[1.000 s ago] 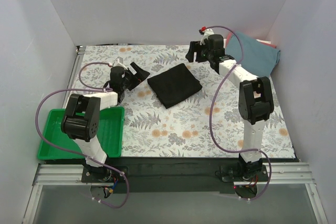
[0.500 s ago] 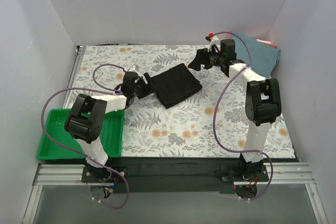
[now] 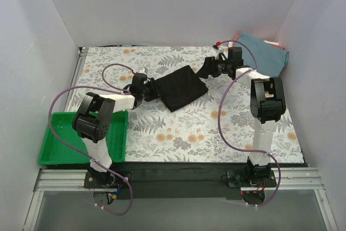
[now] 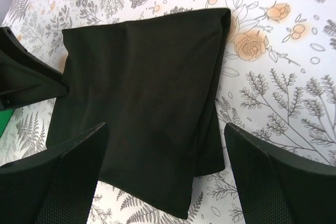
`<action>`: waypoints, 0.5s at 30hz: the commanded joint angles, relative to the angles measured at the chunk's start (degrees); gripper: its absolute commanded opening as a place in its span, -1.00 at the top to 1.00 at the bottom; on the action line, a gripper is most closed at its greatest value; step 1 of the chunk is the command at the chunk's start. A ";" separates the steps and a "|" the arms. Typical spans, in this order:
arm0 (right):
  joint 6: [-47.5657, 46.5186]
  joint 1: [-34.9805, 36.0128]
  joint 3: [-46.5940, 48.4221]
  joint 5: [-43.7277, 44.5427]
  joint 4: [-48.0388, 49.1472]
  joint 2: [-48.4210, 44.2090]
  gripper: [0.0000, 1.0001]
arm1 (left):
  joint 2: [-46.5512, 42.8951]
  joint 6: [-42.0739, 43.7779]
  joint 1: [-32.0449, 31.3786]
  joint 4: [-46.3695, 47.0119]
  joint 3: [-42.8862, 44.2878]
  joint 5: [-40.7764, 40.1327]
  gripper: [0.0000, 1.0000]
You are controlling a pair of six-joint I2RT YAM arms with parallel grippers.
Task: Fold and stack the t-shirts
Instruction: Fold the tshirt, then neatly place the folded tshirt to the corner
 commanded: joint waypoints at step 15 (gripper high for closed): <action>3.92 -0.38 3.97 -4.94 0.40 7.72 -0.91 | 4.44 3.87 -0.41 -6.17 4.93 -3.07 1.00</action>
